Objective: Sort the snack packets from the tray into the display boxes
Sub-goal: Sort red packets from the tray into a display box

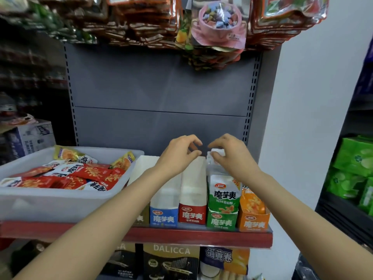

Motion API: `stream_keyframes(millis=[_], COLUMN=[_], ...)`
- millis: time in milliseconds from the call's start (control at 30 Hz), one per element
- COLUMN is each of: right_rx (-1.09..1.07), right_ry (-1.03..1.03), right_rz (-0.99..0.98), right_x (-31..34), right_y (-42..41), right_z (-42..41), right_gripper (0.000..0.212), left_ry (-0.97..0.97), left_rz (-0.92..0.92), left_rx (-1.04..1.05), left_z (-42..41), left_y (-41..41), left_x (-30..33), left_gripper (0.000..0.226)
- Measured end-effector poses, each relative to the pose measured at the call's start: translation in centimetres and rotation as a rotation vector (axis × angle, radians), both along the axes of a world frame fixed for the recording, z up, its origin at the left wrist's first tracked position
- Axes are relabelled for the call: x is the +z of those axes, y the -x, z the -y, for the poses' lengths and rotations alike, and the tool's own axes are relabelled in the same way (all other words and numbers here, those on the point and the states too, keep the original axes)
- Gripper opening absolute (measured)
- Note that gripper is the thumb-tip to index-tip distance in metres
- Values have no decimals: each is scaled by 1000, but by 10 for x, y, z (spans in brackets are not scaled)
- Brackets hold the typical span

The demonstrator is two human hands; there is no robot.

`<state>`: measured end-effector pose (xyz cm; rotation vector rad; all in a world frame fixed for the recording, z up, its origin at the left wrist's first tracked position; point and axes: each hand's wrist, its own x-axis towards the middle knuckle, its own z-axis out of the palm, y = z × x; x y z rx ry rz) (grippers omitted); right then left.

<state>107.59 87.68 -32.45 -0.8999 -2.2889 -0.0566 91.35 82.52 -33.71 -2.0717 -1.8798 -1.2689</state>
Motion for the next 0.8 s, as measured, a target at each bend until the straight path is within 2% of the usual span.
stream_keyframes(millis=[200, 433, 533, 633, 800], right_rx=[194, 362, 382, 348, 476], right_ry=[117, 252, 332, 332, 459], right_rz=[124, 141, 175, 291, 528], right_x=[-8, -19, -28, -37, -42], right_y=[83, 187, 232, 278, 342], right_z=[52, 88, 81, 64, 36], right_gripper=[26, 24, 27, 35, 52], left_ry=[-6, 10, 98, 232, 626], left_rz=[123, 230, 217, 173, 87], left_rx=[189, 444, 535, 618, 716], left_z=[73, 131, 132, 119, 103], left_y=[71, 173, 211, 251, 307], left_x=[-8, -25, -28, -32, -36], left_gripper=[5, 8, 11, 11, 65])
